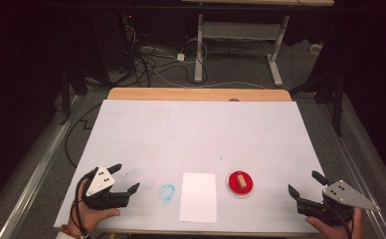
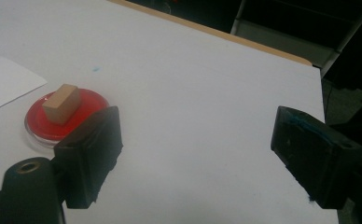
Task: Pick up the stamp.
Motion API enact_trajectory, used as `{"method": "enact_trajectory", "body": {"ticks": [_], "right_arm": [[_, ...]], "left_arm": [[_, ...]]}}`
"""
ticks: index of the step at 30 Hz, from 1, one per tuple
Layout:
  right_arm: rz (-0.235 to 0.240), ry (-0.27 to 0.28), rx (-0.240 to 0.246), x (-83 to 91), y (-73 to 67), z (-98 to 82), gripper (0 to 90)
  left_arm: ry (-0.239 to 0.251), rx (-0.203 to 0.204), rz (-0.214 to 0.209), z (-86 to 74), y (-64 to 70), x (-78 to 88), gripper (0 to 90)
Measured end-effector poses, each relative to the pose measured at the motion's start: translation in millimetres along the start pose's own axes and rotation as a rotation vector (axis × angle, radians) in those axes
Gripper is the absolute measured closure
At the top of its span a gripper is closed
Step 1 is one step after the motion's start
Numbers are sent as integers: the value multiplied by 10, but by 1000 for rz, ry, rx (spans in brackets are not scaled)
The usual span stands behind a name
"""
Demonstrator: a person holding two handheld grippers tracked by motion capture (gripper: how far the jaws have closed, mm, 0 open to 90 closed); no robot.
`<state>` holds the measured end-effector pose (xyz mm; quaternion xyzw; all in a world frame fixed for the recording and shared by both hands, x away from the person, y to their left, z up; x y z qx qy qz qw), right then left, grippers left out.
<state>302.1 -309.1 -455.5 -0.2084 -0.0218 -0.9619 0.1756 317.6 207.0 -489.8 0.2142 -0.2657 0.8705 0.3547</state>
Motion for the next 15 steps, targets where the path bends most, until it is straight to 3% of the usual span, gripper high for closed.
{"method": "enact_trajectory", "body": {"ticks": [9,15], "right_arm": [[31,-29,12,-32,-6,-2,192],[64,-99,28,-93,-37,-26,212]], "left_arm": [[-8,-14,-16,0,73,-19,166],[-33,-20,-37,-26,127,-73,166]]}}
Point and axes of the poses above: each handheld gripper's, and its own axes: x roughly backward along the jaws, z roughly out of its top, y roughly to its right, the point moved 7 cm from there along -x, roughly forward along the jaws, and after that the axes turned 13 degrees about -x, right-handed, at the moved point
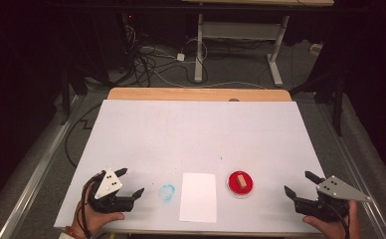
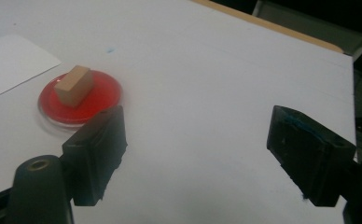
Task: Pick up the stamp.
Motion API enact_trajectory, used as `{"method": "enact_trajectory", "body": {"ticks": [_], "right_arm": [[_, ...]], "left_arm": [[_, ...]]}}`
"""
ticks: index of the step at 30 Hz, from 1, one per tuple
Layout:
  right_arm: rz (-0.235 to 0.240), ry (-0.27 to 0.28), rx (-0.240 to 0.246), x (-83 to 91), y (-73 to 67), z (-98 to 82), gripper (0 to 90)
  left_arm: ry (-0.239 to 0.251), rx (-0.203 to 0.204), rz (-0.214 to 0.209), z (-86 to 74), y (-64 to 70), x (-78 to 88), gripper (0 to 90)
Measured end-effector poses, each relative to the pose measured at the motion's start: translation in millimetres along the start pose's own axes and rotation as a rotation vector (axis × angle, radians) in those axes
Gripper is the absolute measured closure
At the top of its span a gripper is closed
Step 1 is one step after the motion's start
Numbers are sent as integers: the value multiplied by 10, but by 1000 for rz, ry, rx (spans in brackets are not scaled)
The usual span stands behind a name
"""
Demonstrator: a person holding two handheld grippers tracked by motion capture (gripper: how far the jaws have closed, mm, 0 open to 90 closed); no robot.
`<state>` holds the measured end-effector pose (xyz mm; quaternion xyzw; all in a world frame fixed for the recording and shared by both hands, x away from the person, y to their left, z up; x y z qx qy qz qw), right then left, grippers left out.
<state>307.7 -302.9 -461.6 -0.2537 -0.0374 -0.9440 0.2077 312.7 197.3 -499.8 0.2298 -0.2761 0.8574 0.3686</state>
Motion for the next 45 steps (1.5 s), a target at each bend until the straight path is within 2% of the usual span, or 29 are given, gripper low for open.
{"method": "enact_trajectory", "body": {"ticks": [4,7,10,15,21,28,29,36,38,45], "right_arm": [[21,-71,0,-43,-14,18,231],[51,-119,-32,-66,-35,53,228],[43,-119,-26,-82,-41,129,227],[24,-78,-6,-78,-83,283,234],[32,-89,36,-119,-190,461,241],[32,-114,45,-154,-287,623,250],[36,-121,34,-167,-317,656,255],[25,-162,39,-253,-427,664,287],[43,-169,40,-293,-485,660,292],[59,-205,56,-470,-673,616,302]], "left_arm": [[-16,-9,-15,-7,37,-34,166],[-23,-12,-22,-14,46,-55,166],[-19,-23,-23,-8,53,-59,166],[-23,-37,-14,-4,53,-58,166],[-33,-58,1,4,64,-55,166],[-36,-61,3,-4,62,-61,166],[-36,-61,3,-4,61,-60,166],[-47,-68,-5,-18,72,-81,166],[-48,-69,-6,-18,76,-88,166],[-47,-69,-4,-22,74,-92,166]]}}
Point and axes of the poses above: each handheld gripper's, and its own axes: x roughly backward along the jaws, z roughly out of its top, y roughly to its right, the point moved 7 cm from there along -x, roughly forward along the jaws, and after that the axes turned 13 degrees about -x, right-handed, at the moved point
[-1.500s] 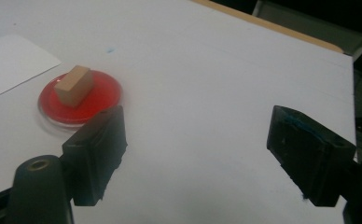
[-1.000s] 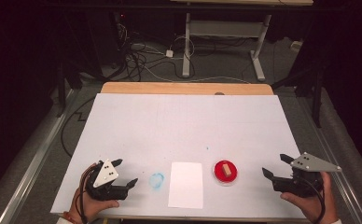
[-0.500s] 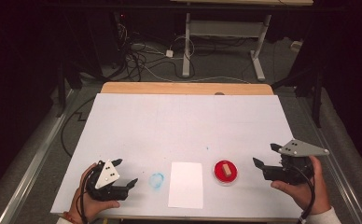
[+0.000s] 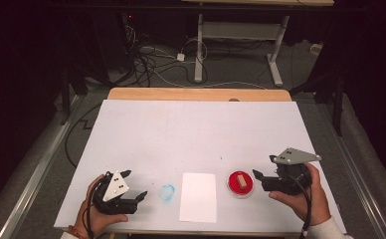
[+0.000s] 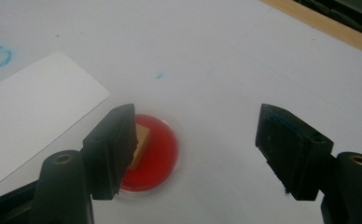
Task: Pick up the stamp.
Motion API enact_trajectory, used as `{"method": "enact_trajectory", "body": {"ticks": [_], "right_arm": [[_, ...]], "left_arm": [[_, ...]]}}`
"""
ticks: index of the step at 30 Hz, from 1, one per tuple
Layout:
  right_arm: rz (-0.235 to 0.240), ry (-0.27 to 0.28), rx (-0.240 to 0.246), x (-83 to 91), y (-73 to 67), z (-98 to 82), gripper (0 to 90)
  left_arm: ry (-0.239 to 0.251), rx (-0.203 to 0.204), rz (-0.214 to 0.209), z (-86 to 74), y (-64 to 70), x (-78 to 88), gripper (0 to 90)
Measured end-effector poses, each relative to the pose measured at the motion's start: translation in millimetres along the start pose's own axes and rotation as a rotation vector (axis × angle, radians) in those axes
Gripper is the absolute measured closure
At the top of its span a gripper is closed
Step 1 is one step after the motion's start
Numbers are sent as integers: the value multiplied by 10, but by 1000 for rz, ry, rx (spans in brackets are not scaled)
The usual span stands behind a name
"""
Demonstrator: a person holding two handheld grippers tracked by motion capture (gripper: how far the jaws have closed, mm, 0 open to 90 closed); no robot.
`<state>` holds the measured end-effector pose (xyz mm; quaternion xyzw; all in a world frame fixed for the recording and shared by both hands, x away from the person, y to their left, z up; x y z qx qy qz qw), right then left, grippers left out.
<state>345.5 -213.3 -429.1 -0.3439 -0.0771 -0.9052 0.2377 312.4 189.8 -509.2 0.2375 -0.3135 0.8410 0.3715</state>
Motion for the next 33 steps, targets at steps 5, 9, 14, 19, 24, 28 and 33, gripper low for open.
{"method": "enact_trajectory", "body": {"ticks": [5,9,14,19,24,28,33], "right_arm": [[6,-28,11,-150,-141,-30,313],[9,-56,15,-252,-231,-78,384],[11,-110,16,-344,-296,-142,456],[14,-164,6,-462,-336,-222,485],[7,-199,-8,-570,-317,-302,532],[14,-224,-12,-645,-311,-356,614],[8,-218,-18,-648,-299,-358,630]], "left_arm": [[-3,-5,-2,0,10,-5,166],[-8,-6,-4,-5,10,-9,166],[-17,-9,-10,-12,19,-20,166],[-24,-10,-7,-17,17,-25,166],[-23,-22,-5,-18,11,-31,166],[-28,-23,-1,-19,11,-33,166],[-32,-14,-12,-22,28,-35,166]]}}
Point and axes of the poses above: each handheld gripper's, and its own axes: x roughly backward along the jaws, z roughly out of its top, y roughly to its right, the point moved 7 cm from there along -x, roughly forward along the jaws, and after that the axes turned 13 degrees about -x, right-handed, at the moved point
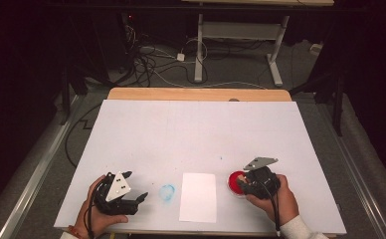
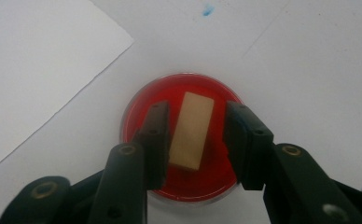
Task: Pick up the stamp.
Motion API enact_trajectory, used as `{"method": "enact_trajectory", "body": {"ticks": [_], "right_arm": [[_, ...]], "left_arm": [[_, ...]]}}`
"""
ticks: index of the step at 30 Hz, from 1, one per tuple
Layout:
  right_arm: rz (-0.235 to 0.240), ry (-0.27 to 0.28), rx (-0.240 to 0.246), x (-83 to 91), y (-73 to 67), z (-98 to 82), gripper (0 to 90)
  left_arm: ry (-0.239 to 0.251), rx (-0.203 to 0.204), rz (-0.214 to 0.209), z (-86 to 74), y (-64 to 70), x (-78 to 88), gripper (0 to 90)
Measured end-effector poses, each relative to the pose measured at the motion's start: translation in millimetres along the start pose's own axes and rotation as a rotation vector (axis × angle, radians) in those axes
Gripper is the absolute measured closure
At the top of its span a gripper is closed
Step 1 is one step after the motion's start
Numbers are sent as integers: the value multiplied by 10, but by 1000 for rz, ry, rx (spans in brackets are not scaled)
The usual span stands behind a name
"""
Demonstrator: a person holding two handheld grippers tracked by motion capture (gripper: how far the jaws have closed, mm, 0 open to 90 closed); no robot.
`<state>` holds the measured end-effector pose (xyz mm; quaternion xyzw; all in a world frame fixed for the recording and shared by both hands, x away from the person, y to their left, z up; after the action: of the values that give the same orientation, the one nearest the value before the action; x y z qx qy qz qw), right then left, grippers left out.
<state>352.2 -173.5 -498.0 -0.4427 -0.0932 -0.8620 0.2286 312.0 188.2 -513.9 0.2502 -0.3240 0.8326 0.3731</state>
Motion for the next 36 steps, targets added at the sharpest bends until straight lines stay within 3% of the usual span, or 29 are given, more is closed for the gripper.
{"method": "enact_trajectory", "body": {"ticks": [7,17,20,24,27,36], "right_arm": [[15,-3,0,-22,-14,-11,758],[10,2,25,-37,-21,-28,766],[42,8,13,-44,8,-36,766],[29,11,27,-44,-8,-42,767],[53,11,13,-46,14,-44,767],[55,11,24,-48,13,-44,767]], "left_arm": [[-7,-15,-2,-3,2,-15,166],[-17,-9,-16,-8,26,-24,166],[-20,-10,-18,-9,32,-27,166],[-21,-11,-24,-10,40,-32,166],[-18,-8,-25,-9,38,-31,166],[5,-10,-30,10,20,-41,165]]}}
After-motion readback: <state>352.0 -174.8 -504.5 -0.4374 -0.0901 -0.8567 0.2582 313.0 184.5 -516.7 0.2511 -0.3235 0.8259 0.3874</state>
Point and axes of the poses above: each handheld gripper's, and its own axes: x roughly backward along the jaws, z roughly out of its top, y roughly to its right, the point moved 7 cm from there along -x, roughly forward along the jaws, and after that the axes turned 13 degrees about -x, right-handed, at the moved point
